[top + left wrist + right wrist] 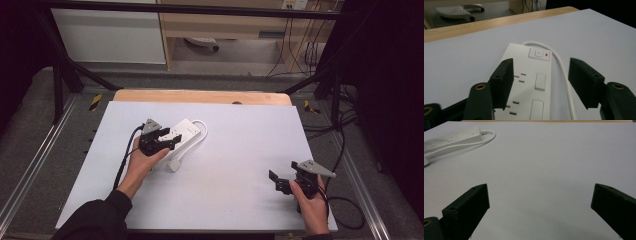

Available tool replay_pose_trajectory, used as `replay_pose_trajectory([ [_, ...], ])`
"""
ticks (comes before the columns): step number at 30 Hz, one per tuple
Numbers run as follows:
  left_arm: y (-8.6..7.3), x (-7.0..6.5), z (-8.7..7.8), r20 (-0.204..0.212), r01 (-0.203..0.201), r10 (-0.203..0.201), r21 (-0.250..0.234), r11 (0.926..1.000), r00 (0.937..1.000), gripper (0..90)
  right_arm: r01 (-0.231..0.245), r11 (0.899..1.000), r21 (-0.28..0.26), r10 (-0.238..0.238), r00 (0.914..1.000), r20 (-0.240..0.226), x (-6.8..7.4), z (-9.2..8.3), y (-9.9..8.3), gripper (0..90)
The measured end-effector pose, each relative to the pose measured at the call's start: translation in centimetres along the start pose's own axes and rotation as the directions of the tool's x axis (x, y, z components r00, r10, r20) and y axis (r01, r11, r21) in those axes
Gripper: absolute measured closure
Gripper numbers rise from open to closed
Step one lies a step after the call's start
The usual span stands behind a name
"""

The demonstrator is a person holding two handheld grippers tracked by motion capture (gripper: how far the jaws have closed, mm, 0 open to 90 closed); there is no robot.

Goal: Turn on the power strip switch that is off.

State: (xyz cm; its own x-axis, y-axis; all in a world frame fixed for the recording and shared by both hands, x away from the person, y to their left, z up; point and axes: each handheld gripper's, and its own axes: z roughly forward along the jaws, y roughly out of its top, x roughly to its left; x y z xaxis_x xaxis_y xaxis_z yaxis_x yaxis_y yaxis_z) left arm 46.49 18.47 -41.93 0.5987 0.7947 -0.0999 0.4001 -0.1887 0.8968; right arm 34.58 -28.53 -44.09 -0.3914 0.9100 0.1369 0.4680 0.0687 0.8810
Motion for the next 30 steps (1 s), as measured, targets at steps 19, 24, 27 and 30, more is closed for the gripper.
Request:
replay_pose_trajectory([
  [19, 0.8, 0.0, -1.0, -0.036, 0.024, -0.026, -0.042, 0.9988, 0.9990, 8.1, 0.000, 1.000, -0.004, 0.000, 1.0000, -0.003, 0.0, 0.0, 0.0, 2.2],
  [24, 1.2, 0.1, -1.7, -0.029, 0.038, -0.039, -0.034, 0.9987, 0.9988, 8.1, 0.002, 1.000, -0.006, -0.002, 1.0000, -0.007, 0.0, 0.0, 0.0, 2.1],
  [27, 1.4, 0.3, -2.4, -0.030, 0.040, -0.041, -0.036, 0.9986, 0.9987, 8.1, 0.006, 1.000, -0.007, -0.006, 1.0000, -0.007, 0.0, 0.0, 0.0, 2.1],
  [30, 1.6, 0.5, -3.2, -0.032, 0.044, -0.046, -0.041, 0.9982, 0.9985, 8.3, 0.005, 1.000, -0.007, -0.005, 1.0000, -0.006, 0.0, 0.0, 0.0, 2.0],
])
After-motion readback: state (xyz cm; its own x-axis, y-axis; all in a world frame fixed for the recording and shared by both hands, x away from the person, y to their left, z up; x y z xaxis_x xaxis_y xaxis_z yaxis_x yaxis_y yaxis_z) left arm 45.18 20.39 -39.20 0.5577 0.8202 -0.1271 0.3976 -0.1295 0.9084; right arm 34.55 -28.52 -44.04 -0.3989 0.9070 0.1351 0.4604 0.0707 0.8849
